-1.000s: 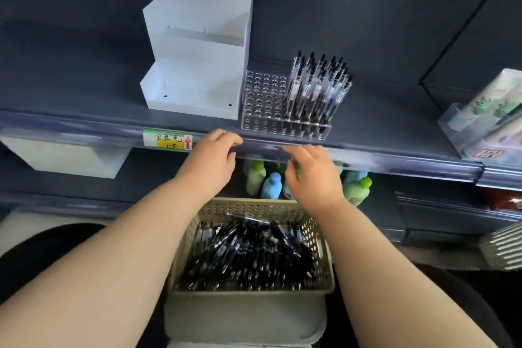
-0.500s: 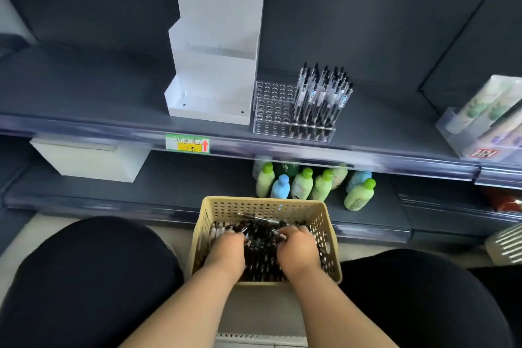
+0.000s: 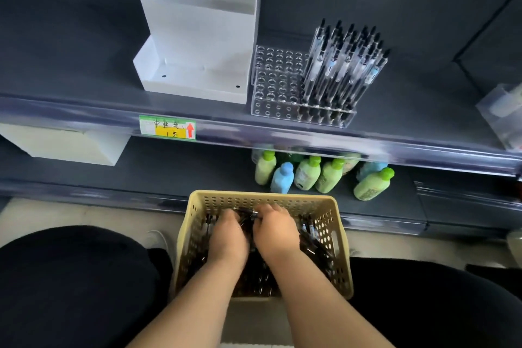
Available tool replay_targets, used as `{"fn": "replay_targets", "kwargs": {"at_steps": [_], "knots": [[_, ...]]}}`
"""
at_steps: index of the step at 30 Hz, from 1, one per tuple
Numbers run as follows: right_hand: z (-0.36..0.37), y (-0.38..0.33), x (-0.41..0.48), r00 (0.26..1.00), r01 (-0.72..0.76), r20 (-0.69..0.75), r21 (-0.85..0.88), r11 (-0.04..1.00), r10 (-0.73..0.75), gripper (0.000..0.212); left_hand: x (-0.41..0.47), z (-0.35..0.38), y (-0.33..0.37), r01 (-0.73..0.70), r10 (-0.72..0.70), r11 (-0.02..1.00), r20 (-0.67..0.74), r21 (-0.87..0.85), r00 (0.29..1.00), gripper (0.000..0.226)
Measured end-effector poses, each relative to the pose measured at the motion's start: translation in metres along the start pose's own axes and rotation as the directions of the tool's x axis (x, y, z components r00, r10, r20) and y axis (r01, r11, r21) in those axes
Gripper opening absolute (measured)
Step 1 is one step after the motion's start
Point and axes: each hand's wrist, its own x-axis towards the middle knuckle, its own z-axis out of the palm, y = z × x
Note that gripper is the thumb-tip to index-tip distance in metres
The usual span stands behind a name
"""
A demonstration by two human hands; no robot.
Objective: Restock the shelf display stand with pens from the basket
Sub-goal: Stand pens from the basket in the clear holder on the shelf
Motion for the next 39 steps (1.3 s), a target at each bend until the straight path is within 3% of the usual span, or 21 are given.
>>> {"fn": "replay_targets", "kwargs": {"at_steps": [6,10,14,17,19,21,23,25,27,29,31,34,39], "knots": [[0.016,-0.01,0.016,0.998,0.012,0.059,-0.127,0.992,-0.005,0.027,0.033,0.004,0.006,0.116,-0.116,0.992,0.009,-0.048,0.993,0.033],[0.022,-0.015,0.019,0.998,-0.013,0.057,-0.009,1.0,0.014,0.025,0.047,0.006,0.001,0.177,-0.181,0.97,-0.011,-0.168,0.983,0.025],[0.02,-0.015,0.015,0.974,-0.222,0.083,0.193,0.956,0.21,0.024,0.043,0.008,-0.003,0.187,-0.208,0.912,-0.019,-0.365,0.978,0.017],[0.014,-0.016,0.017,0.927,-0.374,0.127,0.277,0.885,0.352,0.038,0.036,-0.004,-0.001,0.199,-0.244,0.825,-0.015,-0.528,0.97,0.018],[0.008,-0.02,0.019,0.87,-0.491,0.221,0.45,0.745,0.44,0.045,0.033,-0.014,-0.002,0.17,-0.21,0.848,-0.023,-0.502,0.977,0.016],[0.002,-0.023,0.015,0.793,-0.587,0.389,0.695,0.415,0.47,0.039,0.027,-0.023,-0.004,0.161,-0.19,0.832,-0.001,-0.53,0.982,0.007],[-0.003,-0.024,0.008,0.764,-0.577,0.473,0.805,0.137,0.439,0.027,0.02,-0.029,-0.006,0.192,-0.194,0.812,0.055,-0.552,0.979,0.006],[-0.007,-0.022,0.001,0.773,-0.529,0.477,0.848,0.01,0.418,0.018,0.014,-0.035,-0.009,0.22,-0.172,0.812,0.137,-0.54,0.975,0.009],[-0.015,-0.02,-0.005,0.804,-0.459,0.433,0.888,-0.037,0.407,0.014,0.01,-0.041,-0.013,0.153,-0.085,0.881,0.168,-0.448,0.982,0.012],[-0.024,-0.018,-0.009,0.85,-0.367,0.32,0.93,0.033,0.419,0.01,0.012,-0.045,-0.017,-0.024,0.035,0.994,0.102,-0.105,0.994,0.018],[-0.035,-0.014,-0.014,0.895,-0.275,0.16,0.932,0.234,0.416,0.011,0.009,-0.049,-0.019,-0.131,0.118,0.969,0.074,0.208,0.99,0.027],[-0.048,-0.008,-0.021,0.931,-0.219,0.046,0.864,0.454,0.362,0.013,0.0,-0.043,-0.023,-0.173,0.133,0.926,0.139,0.336,0.981,0.027],[-0.049,0.006,-0.026,0.917,-0.24,-0.015,0.777,0.582,0.399,0.007,-0.006,-0.028,-0.015,-0.24,0.139,0.848,0.238,0.473,0.961,0.022]]}}
